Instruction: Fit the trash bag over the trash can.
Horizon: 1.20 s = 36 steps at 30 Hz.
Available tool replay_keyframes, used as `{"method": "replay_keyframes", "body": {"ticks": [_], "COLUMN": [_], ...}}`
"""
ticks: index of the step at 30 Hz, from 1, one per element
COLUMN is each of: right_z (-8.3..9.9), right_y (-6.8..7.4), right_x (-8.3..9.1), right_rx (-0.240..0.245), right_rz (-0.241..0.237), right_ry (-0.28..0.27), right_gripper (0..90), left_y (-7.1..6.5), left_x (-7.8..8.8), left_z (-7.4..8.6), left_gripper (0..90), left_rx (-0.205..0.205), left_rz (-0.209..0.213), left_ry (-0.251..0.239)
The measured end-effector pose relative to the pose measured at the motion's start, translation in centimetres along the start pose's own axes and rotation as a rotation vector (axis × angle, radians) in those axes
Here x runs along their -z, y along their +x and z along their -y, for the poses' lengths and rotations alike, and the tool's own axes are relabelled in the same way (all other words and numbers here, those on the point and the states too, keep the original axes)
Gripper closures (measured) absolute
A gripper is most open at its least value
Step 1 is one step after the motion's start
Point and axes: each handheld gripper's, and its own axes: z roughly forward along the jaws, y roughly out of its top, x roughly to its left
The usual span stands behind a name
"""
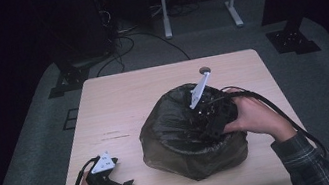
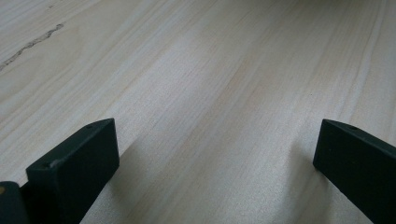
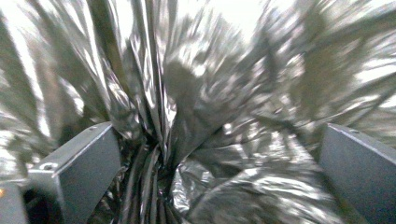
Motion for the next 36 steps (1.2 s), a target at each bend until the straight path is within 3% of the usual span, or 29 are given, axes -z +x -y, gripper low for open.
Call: {"method": "replay_keyframes", "body": {"ticks": [3, 6, 11, 23, 36], "right_z": [-0.3, -1.1, -3.0, -6.6, -7.4], "right_y": [-0.1, 0.1, 0.3, 0.2, 0.0], "right_x": [1.2, 2.1, 1.8, -1.7, -5.3], "right_rx": [0.001, 0.01, 0.032, 0.05, 0.035], "right_rz": [0.026, 0.018, 0.004, -0.039, -0.075], "right_ry": [-0.028, -0.085, -0.107, -0.072, 0.002], "right_gripper": [0.0, 0.0, 0.0, 0.0, 0.0], "left_y": [0.0, 0.0, 0.0, 0.0, 0.0], "left_x": [0.0, 0.0, 0.0, 0.0, 0.0], "left_z": [0.0, 0.0, 0.0, 0.0, 0.0], "left_gripper": [0.0, 0.0, 0.0, 0.0, 0.0], "left_rx": [0.0, 0.0, 0.0, 0.0, 0.0], "left_rz": [0.0, 0.0, 0.0, 0.0, 0.0], "left_ry": [0.0, 0.0, 0.0, 0.0, 0.001]}}
